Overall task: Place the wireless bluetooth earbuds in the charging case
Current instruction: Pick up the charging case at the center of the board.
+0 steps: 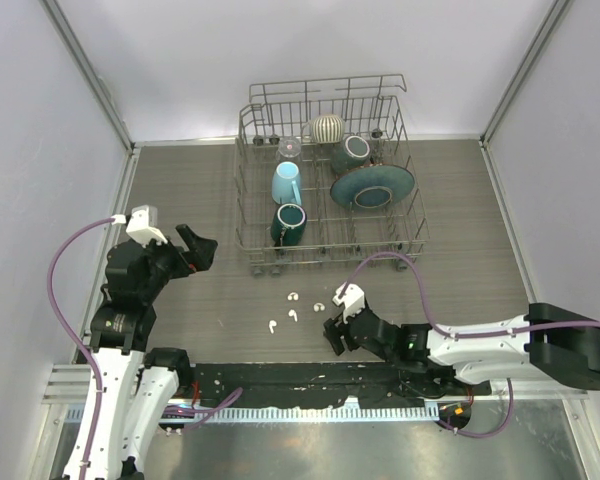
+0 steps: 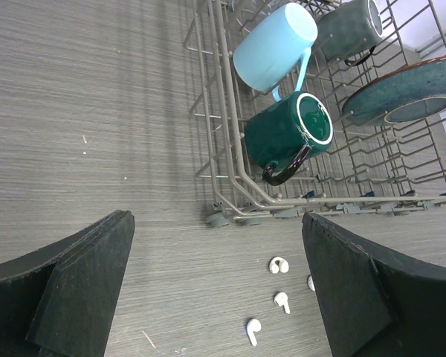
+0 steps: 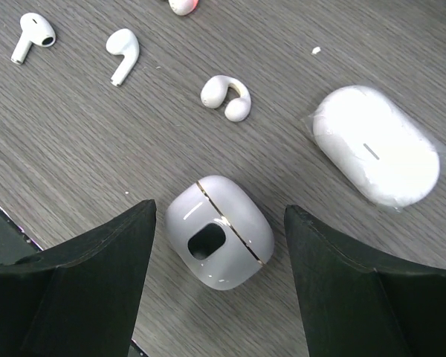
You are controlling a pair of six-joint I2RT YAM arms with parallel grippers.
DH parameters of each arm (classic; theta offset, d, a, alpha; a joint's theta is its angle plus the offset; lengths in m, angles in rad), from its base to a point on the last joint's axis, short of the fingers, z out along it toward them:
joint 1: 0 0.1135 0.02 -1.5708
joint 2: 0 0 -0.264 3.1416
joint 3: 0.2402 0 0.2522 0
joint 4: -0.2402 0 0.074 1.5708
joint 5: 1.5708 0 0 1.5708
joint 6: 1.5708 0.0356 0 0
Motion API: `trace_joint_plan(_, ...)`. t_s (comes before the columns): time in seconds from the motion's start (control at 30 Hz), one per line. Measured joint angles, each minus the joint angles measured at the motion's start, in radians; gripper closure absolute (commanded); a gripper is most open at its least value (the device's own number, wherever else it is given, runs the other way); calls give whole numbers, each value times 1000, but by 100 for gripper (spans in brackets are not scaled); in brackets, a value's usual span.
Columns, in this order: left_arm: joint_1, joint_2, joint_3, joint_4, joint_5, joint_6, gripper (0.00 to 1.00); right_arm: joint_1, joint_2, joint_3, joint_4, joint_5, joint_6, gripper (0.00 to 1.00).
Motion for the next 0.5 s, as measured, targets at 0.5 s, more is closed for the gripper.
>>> trace_joint_plan(0.5, 0, -1, 0, 0, -1, 1, 0, 0, 51, 32, -29, 32, 121, 54)
